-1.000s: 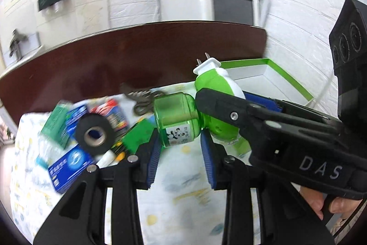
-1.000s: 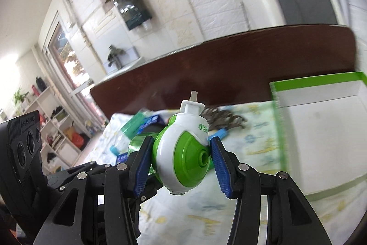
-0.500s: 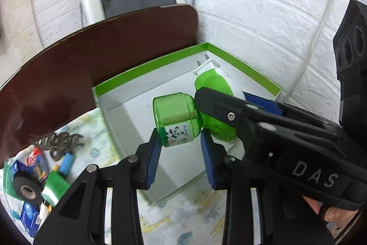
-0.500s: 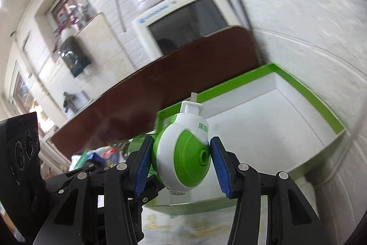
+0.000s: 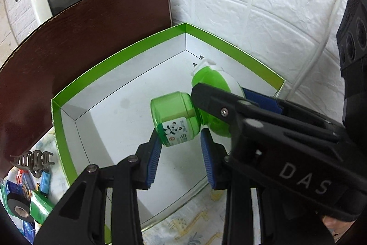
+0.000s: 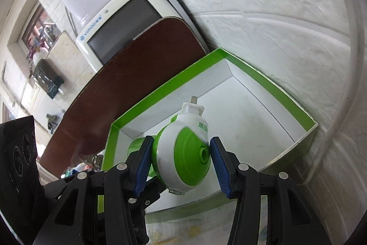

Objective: Organize rigid objects
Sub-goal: 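Carry the repellent bottle into the green box and release it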

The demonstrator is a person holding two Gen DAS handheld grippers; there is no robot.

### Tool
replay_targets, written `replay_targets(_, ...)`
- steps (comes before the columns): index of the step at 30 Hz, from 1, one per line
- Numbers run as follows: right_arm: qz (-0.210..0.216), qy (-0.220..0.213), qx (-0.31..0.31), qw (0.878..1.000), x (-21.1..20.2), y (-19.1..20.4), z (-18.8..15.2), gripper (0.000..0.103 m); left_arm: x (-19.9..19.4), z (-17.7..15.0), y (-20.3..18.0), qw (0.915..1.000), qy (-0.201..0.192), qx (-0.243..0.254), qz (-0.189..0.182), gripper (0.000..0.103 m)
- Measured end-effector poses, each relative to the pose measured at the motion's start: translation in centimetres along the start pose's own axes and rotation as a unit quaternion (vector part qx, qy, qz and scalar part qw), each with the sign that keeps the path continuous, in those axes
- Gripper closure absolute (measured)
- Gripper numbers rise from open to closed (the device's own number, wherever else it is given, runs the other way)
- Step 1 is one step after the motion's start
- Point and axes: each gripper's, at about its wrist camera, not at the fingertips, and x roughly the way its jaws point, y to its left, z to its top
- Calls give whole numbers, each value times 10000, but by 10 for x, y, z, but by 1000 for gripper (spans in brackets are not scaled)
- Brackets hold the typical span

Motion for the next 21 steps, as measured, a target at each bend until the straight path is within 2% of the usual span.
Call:
replay_targets(13, -536, -107, -304, 9980, 3, 1, 1, 51, 6, -3, -2, 9998, 105, -33, -193, 72)
replay_targets(21, -767, -168, -189, 9967, 1, 0, -2, 50, -4, -6, -3, 9996, -35, -14, -269, 69)
